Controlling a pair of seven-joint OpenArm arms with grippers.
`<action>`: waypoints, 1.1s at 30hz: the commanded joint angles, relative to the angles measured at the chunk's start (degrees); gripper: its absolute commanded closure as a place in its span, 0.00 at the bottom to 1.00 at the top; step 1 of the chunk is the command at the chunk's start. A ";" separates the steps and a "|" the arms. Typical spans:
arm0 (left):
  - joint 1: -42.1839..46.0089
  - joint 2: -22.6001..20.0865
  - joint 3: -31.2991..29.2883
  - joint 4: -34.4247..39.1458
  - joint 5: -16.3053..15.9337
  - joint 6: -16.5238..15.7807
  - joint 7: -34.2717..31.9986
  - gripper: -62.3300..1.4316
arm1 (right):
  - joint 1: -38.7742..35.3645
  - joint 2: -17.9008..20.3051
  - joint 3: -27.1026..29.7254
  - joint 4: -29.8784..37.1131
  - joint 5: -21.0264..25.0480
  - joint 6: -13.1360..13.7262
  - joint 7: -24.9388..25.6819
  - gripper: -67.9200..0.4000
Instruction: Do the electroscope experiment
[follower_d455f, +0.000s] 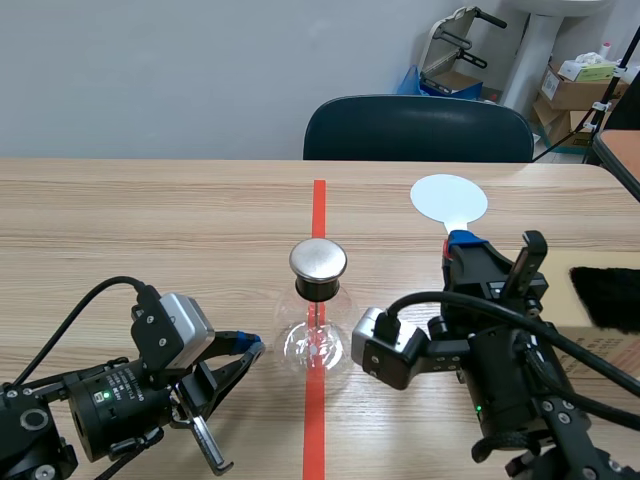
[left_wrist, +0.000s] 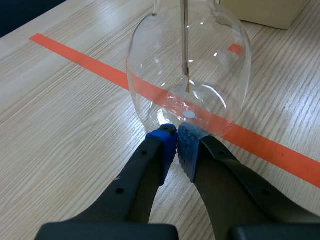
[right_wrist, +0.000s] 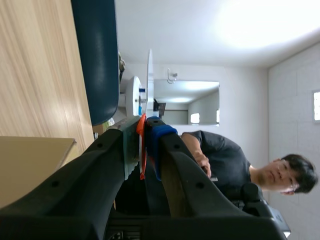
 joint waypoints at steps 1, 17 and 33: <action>0.00 0.24 0.09 1.16 -0.33 0.15 -0.52 0.89 | -0.90 1.03 0.02 2.14 -0.06 -0.63 0.28 0.97; 1.07 -3.72 0.09 1.22 -2.38 0.11 -1.18 0.89 | -3.56 1.88 -0.02 5.05 -0.06 -0.61 13.92 0.97; 3.80 -6.54 0.09 1.44 -6.64 0.11 -8.94 0.89 | -3.54 2.62 -0.02 5.05 -0.06 0.68 26.14 0.97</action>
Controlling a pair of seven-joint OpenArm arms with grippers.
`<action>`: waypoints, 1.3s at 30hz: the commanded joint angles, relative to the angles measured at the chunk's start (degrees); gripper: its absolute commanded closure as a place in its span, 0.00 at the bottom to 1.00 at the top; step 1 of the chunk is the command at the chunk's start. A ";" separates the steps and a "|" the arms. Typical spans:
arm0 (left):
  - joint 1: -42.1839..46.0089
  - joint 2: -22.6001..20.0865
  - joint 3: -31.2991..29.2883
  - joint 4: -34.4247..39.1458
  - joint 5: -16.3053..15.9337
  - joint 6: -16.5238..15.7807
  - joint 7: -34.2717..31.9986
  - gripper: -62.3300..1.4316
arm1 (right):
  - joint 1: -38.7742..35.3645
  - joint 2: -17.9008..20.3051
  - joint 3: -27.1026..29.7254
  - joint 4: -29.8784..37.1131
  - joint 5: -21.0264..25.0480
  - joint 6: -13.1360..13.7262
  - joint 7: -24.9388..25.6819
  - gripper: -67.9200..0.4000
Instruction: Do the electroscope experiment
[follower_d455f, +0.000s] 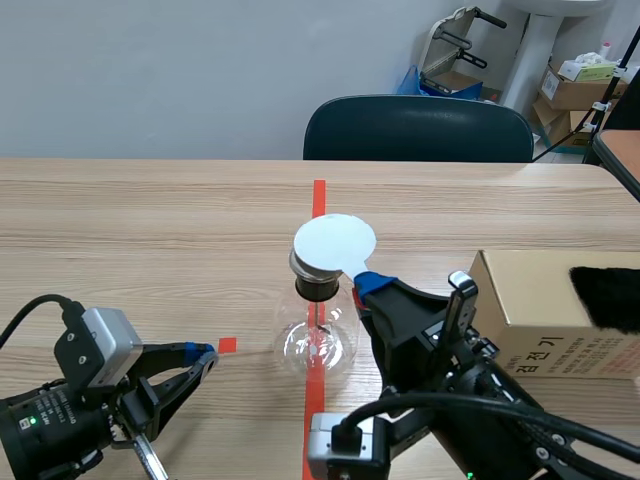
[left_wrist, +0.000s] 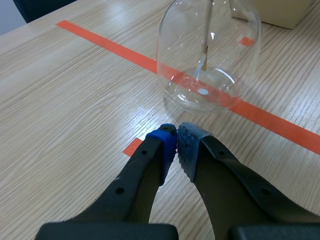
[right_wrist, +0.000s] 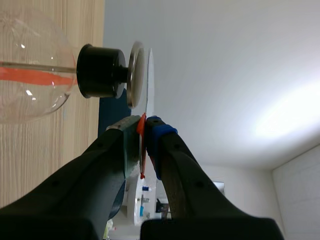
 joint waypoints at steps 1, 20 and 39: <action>-0.04 0.26 0.09 1.38 -0.17 -0.02 -1.27 0.89 | 0.37 0.61 -0.02 1.22 -0.04 -0.74 0.37 0.97; -0.42 2.40 0.46 1.36 0.52 -0.02 -0.76 0.89 | 0.37 0.61 0.00 1.22 -0.04 -0.74 1.84 0.97; -1.16 2.47 2.08 1.31 0.50 0.17 0.76 0.89 | 0.37 0.59 0.00 1.22 -0.04 -0.74 -17.94 0.97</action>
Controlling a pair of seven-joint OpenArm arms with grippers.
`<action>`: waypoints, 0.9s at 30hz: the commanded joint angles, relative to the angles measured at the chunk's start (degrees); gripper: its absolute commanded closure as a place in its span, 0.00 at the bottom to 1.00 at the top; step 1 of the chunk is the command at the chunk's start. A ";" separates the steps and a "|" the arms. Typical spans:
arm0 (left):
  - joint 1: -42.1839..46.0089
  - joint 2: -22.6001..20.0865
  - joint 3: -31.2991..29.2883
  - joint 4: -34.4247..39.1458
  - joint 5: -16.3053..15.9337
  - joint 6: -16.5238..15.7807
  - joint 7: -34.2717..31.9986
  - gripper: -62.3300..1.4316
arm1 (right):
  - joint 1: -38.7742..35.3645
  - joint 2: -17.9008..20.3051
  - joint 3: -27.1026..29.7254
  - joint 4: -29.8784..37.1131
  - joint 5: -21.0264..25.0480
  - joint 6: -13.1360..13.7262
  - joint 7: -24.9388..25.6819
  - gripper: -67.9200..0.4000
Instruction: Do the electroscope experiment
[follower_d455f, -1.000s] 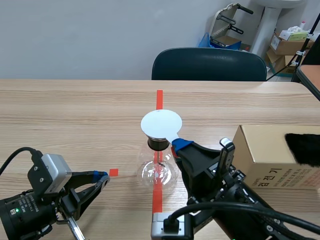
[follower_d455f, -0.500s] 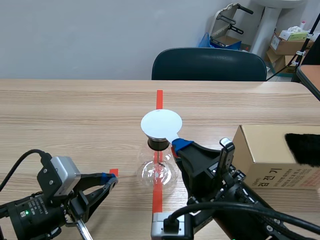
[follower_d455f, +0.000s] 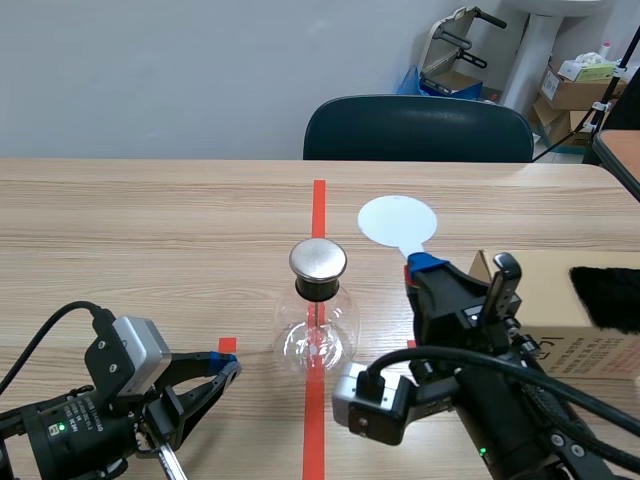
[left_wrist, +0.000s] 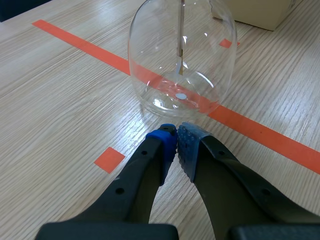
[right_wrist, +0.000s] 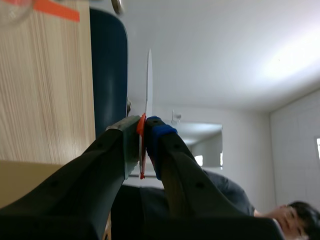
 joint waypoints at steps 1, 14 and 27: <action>-0.31 0.28 -0.15 1.31 -0.35 0.11 -0.94 0.89 | 0.37 0.61 0.00 1.22 -0.04 -0.74 -2.67 0.97; -0.31 0.28 -0.15 1.31 -0.35 0.11 -0.94 0.89 | 0.37 0.63 0.00 1.20 -0.04 -0.76 -21.40 0.97; -0.31 0.28 -0.15 1.31 -0.35 0.11 -0.94 0.89 | 0.37 0.63 0.00 1.20 -0.04 -0.76 -22.21 0.97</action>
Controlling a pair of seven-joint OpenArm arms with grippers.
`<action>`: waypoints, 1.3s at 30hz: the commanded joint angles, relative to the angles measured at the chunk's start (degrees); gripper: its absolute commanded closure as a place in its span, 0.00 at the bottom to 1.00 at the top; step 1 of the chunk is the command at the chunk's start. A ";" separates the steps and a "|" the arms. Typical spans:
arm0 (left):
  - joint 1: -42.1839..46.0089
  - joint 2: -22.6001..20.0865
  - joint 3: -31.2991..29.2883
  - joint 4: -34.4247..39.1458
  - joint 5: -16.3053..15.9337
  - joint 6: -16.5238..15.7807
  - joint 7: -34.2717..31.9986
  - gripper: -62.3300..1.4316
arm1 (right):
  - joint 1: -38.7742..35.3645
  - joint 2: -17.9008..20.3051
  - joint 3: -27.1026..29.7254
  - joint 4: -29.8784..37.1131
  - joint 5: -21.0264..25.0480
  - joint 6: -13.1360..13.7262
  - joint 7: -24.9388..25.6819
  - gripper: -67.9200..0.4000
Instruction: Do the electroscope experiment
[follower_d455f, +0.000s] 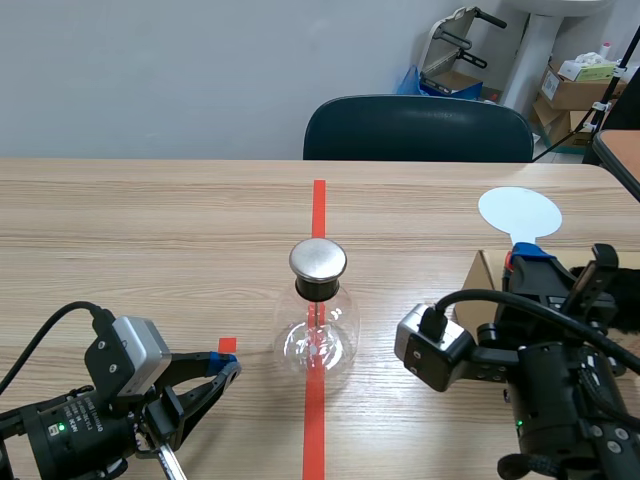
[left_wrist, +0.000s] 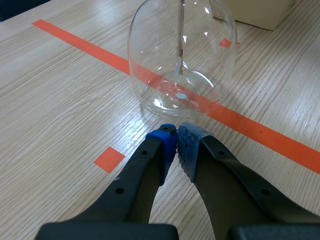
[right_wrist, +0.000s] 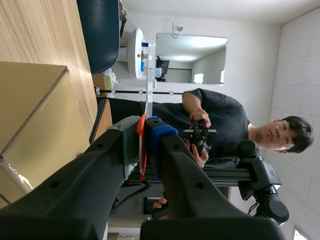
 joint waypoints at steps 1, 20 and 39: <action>-0.31 0.28 -0.15 1.31 -0.35 0.11 -0.96 0.89 | 0.37 0.61 0.00 1.20 -0.04 -0.74 0.63 0.97; -0.31 0.28 -0.15 1.31 -0.35 0.11 -0.96 0.89 | 0.39 0.61 -0.02 1.22 -0.04 -0.76 31.39 0.97; -0.28 0.28 -0.15 1.31 -0.37 0.11 -0.94 0.89 | 0.39 0.79 -0.02 1.22 -0.04 -0.74 43.93 0.97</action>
